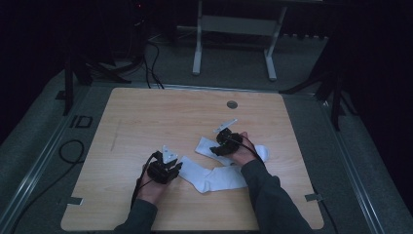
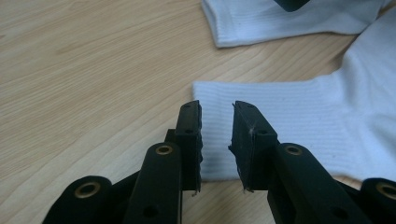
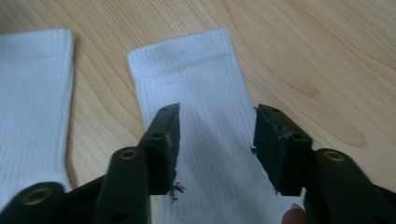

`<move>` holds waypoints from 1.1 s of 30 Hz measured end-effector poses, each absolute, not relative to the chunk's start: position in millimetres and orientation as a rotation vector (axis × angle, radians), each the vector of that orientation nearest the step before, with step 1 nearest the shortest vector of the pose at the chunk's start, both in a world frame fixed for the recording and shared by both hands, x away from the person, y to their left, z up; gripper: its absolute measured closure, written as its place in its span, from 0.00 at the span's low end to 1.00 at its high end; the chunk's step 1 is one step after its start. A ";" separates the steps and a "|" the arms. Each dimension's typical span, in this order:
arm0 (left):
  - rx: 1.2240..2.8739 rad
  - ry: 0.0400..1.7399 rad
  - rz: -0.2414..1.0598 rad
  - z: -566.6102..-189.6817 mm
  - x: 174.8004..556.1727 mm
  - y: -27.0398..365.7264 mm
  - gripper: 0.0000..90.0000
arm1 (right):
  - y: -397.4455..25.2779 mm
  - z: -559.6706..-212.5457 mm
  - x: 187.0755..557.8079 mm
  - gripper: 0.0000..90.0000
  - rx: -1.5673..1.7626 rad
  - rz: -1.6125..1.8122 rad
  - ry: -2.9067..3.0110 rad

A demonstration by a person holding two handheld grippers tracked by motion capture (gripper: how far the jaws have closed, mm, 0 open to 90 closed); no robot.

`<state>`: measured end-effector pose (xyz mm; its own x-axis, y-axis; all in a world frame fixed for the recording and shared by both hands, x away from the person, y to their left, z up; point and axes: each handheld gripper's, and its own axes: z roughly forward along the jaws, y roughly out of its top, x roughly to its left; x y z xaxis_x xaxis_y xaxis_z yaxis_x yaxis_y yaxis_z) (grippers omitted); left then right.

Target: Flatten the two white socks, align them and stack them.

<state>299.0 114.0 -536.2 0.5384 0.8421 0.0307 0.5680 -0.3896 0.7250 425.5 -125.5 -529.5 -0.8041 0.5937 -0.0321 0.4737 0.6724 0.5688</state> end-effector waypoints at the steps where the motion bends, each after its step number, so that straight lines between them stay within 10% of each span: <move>1: 2.112 1.137 0.534 -537.6 298.4 114.9 0.80 | -124.1 -531.3 426.3 0.53 0.872 0.822 2.677; 10: 2.117 1.138 0.533 -539.0 297.7 115.3 0.80 | -120.6 -542.8 430.8 0.59 0.888 0.788 2.697; 13: 2.119 1.126 0.531 -538.7 295.2 113.9 0.80 | -122.9 -541.7 432.3 0.89 0.891 0.780 2.681; 15: 2.118 1.123 0.530 -538.6 293.9 114.0 0.80 | -125.7 -541.6 434.5 0.91 0.902 0.782 2.680; 33: 2.117 1.151 0.509 -545.5 295.2 117.5 0.79 | -191.6 -491.2 426.1 0.92 0.978 0.935 2.573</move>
<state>295.2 117.5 -545.5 0.5360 0.8439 0.0225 0.5845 -0.3902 0.7114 426.1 -191.6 -491.2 -0.7495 0.6620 0.0078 0.5126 0.5728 0.6396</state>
